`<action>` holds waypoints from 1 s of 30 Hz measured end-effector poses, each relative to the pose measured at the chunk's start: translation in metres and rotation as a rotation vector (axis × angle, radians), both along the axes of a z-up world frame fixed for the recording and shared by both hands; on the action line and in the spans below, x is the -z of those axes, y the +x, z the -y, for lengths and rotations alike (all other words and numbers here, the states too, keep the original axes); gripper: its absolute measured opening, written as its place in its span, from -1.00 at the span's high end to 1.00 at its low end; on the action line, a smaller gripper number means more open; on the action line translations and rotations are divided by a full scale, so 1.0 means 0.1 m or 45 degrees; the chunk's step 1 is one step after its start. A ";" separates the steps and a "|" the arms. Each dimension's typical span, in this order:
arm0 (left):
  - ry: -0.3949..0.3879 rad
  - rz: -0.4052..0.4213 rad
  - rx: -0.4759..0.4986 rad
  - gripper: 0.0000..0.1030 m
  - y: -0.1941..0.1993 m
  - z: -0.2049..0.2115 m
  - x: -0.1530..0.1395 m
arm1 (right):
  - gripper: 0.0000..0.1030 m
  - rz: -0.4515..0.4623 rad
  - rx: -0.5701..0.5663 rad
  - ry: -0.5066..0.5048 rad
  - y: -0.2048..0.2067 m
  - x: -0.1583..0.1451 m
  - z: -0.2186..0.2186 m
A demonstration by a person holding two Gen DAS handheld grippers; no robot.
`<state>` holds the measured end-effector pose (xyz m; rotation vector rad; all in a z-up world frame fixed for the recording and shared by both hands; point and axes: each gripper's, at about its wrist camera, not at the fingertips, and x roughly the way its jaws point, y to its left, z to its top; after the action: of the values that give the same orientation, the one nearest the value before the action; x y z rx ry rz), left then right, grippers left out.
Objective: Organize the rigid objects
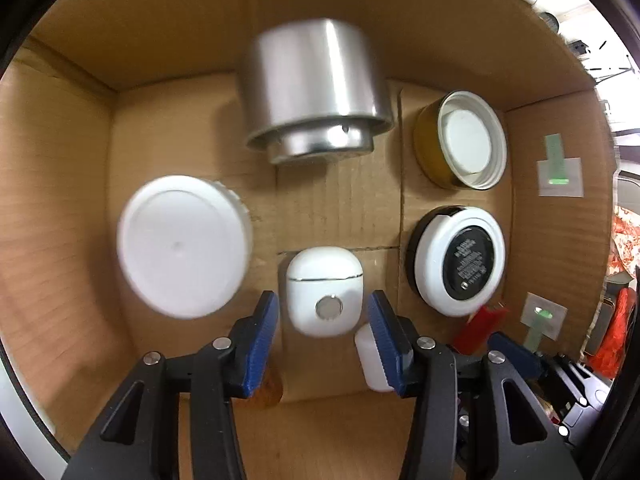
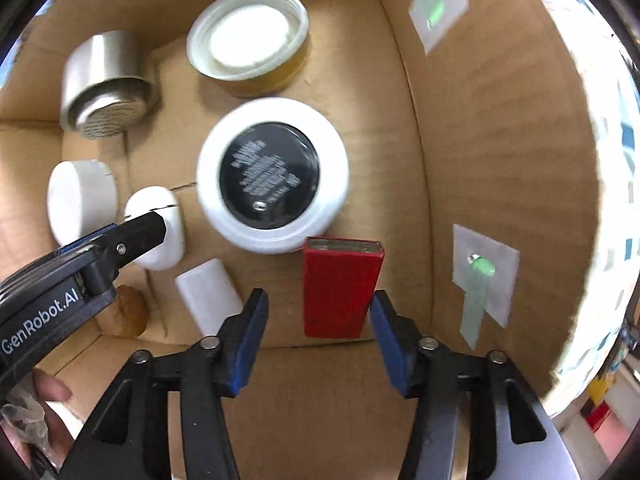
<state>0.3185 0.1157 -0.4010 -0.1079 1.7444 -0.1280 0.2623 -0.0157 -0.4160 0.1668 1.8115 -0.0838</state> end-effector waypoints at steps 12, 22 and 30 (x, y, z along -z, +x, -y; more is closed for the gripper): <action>0.040 0.242 -0.019 -0.60 -0.28 -0.13 -1.06 | -0.56 0.198 -0.118 -0.008 -0.02 -0.81 -0.03; 0.062 0.371 -0.051 -1.00 -0.67 -0.27 -1.49 | -0.99 0.338 -0.180 -0.022 -0.27 -1.42 -0.09; 0.095 0.490 -0.048 -1.00 -0.98 -0.22 -1.94 | -0.99 0.435 -0.206 -0.001 -0.50 -1.88 -0.09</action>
<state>0.2205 0.1379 -0.2069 -0.0565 1.3604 -0.0511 0.2126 -0.0064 -0.2278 0.0302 1.4778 0.0567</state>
